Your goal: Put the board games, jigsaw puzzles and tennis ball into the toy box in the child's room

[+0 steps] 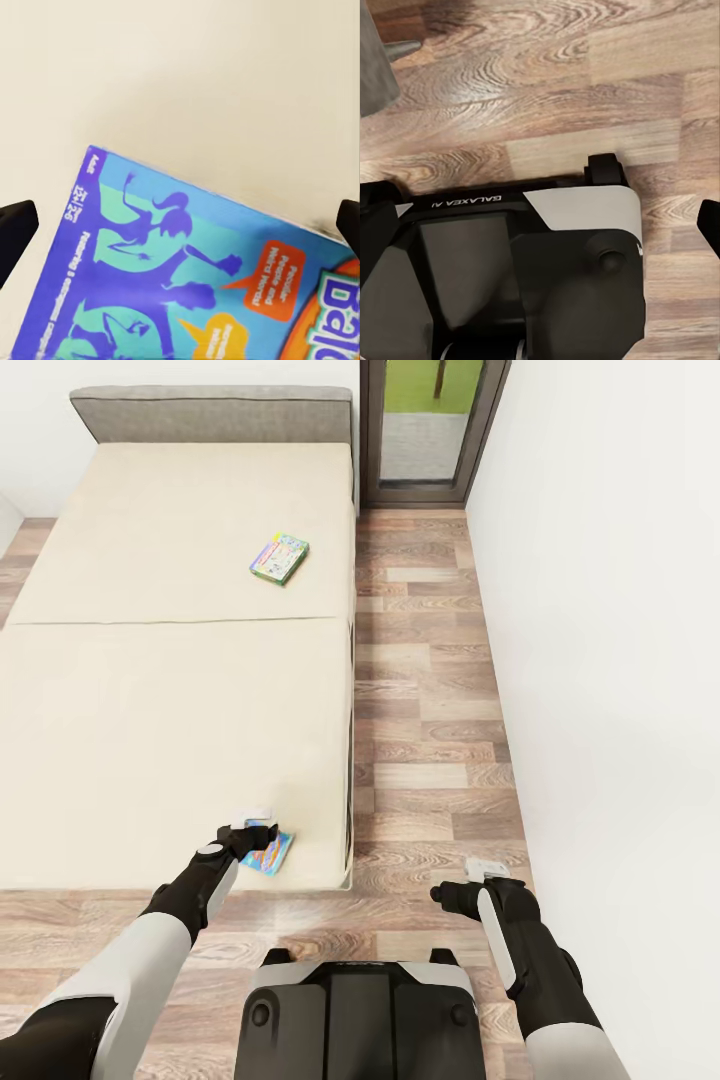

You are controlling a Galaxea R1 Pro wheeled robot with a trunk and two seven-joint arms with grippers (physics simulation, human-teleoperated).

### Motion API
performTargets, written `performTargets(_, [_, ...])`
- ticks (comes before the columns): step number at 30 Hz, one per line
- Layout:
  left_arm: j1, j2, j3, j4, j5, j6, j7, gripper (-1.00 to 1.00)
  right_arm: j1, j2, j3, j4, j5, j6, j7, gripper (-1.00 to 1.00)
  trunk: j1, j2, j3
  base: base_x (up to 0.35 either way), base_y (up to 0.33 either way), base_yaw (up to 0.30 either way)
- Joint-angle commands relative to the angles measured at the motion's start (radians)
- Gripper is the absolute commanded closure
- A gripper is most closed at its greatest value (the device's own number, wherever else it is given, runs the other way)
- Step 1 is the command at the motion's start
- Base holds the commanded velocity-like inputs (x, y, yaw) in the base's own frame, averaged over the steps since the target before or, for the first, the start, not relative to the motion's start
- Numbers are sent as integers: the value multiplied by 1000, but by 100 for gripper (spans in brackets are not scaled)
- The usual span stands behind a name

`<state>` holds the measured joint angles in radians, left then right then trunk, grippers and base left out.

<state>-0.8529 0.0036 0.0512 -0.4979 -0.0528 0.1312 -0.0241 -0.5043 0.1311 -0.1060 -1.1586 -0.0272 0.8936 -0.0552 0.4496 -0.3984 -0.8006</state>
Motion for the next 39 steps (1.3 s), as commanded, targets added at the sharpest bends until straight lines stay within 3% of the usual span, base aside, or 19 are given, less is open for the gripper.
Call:
performTargets(1, [0, -1, 4, -2, -5, 6, -2, -100, 0, 1, -1, -1, -3, 4, -5, -100, 0, -2, -1, -90, 0, 0])
performTargets(14, [0, 3, 4, -2, -16, 5, -4, -100, 0, 2, 8, -10, -3, 0, -5, -100, 0, -2, -1, -177, -92, 0])
performTargets(39, [0, 3, 4, -1, -16, 5, -4, -100, 4, 1, 10, -27, -2, -10, -3, -100, 0, -2, -1, -8, -7, 0])
